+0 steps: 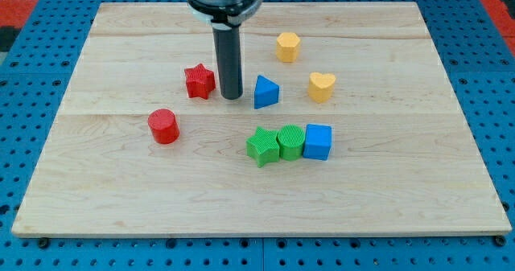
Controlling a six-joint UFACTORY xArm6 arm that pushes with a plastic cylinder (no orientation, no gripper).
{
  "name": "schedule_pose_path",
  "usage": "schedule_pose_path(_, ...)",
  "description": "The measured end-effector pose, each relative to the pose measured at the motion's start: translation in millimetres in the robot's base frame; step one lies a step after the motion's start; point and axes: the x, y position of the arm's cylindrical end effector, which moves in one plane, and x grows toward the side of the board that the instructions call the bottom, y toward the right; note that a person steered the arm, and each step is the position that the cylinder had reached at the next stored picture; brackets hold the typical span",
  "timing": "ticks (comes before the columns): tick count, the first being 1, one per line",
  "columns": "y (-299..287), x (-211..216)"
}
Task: Slide the blue triangle right a bit
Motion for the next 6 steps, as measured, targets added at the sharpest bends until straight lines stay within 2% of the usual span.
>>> schedule_pose_path(1, 24, 4)
schedule_pose_path(3, -5, -11)
schedule_pose_path(4, 25, -23)
schedule_pose_path(6, 140, -17)
